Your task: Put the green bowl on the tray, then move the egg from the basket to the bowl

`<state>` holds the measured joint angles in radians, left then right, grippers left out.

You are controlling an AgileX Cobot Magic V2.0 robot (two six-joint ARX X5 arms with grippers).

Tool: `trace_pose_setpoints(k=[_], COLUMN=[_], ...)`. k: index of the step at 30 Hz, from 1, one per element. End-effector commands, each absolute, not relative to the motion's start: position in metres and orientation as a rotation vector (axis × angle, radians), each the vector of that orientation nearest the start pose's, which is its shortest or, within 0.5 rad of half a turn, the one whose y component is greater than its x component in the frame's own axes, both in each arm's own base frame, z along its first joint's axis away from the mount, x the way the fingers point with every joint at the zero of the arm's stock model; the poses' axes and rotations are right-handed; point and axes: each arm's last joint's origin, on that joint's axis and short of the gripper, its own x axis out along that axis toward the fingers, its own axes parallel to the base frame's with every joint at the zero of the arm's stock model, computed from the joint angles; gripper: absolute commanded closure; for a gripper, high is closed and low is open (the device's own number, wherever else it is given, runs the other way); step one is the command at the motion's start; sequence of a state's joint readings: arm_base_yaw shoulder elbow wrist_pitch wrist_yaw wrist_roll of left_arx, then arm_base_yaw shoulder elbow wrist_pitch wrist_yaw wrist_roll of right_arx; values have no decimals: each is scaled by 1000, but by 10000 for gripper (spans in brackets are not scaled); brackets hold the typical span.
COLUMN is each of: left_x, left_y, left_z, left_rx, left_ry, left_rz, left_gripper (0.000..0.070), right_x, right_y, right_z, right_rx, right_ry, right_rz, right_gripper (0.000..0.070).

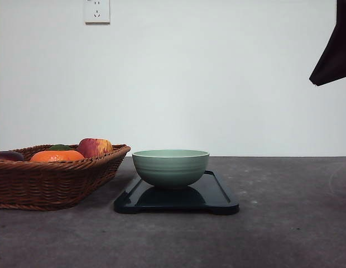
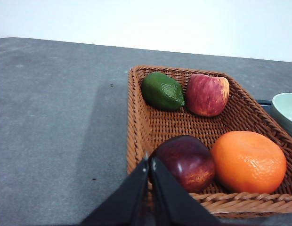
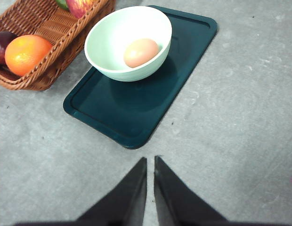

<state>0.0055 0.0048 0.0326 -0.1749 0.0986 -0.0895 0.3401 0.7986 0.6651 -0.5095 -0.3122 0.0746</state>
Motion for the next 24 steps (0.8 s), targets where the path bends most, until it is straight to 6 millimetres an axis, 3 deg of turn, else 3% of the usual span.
trace_pose_setpoints(k=[1, 10, 15, 24], left_x=[96, 96, 96, 96], left_y=[-2, -2, -2, -2], left_z=[151, 151, 151, 151], left_rx=[-83, -83, -83, -83], left_ry=[165, 165, 165, 165], left_rz=[-84, -84, -84, -84], left_gripper=[700, 700, 700, 700], right_x=[151, 150, 144, 117], right_y=[64, 63, 53, 18], right_z=[264, 265, 265, 215], right_rx=[52, -1, -77, -66], right_ry=[665, 637, 503, 281], right_rz=[615, 613, 484, 270], right_gripper=[681, 681, 681, 681])
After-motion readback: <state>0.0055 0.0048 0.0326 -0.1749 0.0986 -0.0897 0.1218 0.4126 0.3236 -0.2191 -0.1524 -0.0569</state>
